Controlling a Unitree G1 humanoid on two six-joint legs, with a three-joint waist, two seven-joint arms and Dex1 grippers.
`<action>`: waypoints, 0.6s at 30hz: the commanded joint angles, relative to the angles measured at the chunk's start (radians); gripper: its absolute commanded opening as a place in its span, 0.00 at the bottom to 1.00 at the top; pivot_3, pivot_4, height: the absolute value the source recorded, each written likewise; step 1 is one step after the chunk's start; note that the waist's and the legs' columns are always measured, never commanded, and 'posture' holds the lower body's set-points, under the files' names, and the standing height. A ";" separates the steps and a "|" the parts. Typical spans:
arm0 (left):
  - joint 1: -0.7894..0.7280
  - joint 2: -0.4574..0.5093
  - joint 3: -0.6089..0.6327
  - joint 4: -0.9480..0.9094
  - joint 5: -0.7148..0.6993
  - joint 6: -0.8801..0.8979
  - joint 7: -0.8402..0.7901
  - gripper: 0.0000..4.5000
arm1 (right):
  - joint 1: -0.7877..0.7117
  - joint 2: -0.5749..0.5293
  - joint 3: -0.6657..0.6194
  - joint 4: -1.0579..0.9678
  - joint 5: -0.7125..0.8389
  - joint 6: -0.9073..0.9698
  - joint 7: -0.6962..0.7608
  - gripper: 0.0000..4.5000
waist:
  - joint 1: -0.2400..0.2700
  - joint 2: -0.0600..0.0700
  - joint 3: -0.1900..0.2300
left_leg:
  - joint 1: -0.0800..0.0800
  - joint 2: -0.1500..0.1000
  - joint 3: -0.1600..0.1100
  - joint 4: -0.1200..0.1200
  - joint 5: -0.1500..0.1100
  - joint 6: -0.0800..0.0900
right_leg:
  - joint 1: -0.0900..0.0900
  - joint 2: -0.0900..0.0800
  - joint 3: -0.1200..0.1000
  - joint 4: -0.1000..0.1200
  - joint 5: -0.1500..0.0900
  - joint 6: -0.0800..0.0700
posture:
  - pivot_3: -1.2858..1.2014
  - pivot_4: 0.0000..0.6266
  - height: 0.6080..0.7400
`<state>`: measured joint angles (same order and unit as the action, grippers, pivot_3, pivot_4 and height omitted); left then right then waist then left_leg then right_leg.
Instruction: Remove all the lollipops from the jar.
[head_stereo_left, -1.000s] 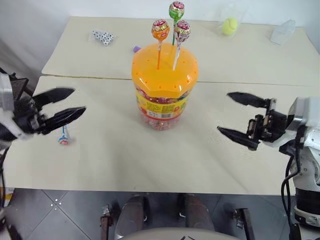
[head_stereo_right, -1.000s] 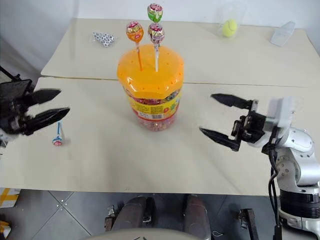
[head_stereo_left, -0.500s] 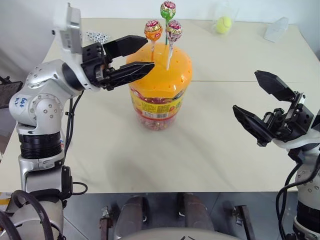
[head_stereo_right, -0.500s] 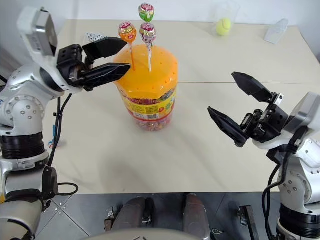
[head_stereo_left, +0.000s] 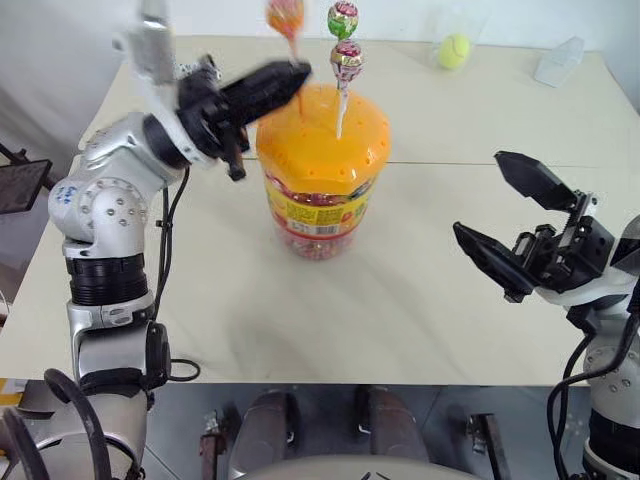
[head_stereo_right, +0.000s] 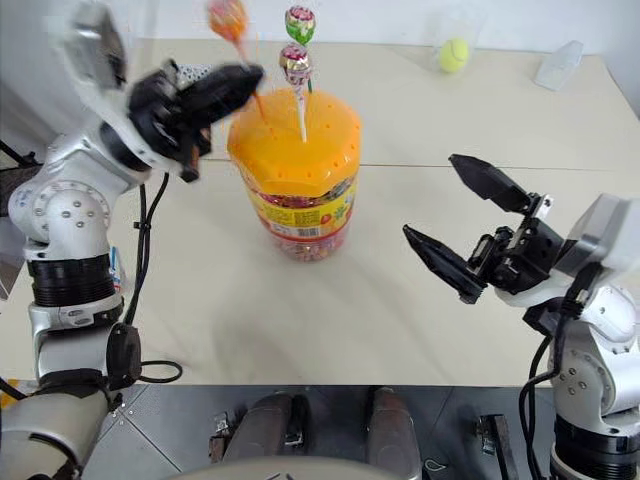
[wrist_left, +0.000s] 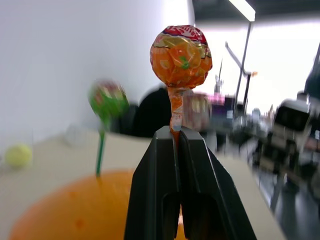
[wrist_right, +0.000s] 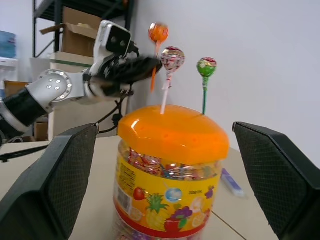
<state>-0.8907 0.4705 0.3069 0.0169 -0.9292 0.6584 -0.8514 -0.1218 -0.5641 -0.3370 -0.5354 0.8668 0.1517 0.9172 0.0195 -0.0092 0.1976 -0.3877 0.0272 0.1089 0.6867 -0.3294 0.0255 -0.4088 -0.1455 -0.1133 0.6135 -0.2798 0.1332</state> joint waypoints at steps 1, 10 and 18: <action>0.028 0.032 0.165 -0.008 -0.124 0.046 0.130 0.01 | -0.048 -0.017 0.048 0.018 0.004 -0.023 0.100 1.00 | -0.007 0.000 0.000 | 0.000 0.001 0.000 0.000 0.000 0.000 | 0.000 0.000 0.000 0.000 0.000 0.000 | 0.52 0.24 1.00; 0.710 0.370 0.199 -0.303 0.068 0.284 0.238 0.01 | -0.175 -0.149 0.226 0.247 -0.110 -0.061 0.536 1.00 | -0.023 -0.003 0.001 | 0.001 0.003 0.000 -0.002 0.000 0.000 | -0.001 0.000 0.000 0.000 0.000 0.000 | 0.52 0.24 1.00; 1.107 0.341 0.192 -0.465 0.185 0.278 0.296 0.05 | -0.222 -0.154 0.238 0.412 -0.201 -0.110 0.574 1.00 | 0.002 -0.004 0.000 | 0.001 0.002 0.001 -0.001 -0.002 0.002 | 0.000 -0.003 0.002 -0.002 0.000 -0.001 | 0.52 0.24 1.00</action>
<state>0.1961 0.8221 0.4906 -0.4286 -0.7654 0.9420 -0.5640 -0.3332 -0.7135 -0.0811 -0.1117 0.6610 0.0467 1.4887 0.0214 -0.0131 0.1979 -0.3865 0.0298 0.1099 0.6851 -0.3309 0.0268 -0.4088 -0.1490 -0.1109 0.6113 -0.2802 0.1324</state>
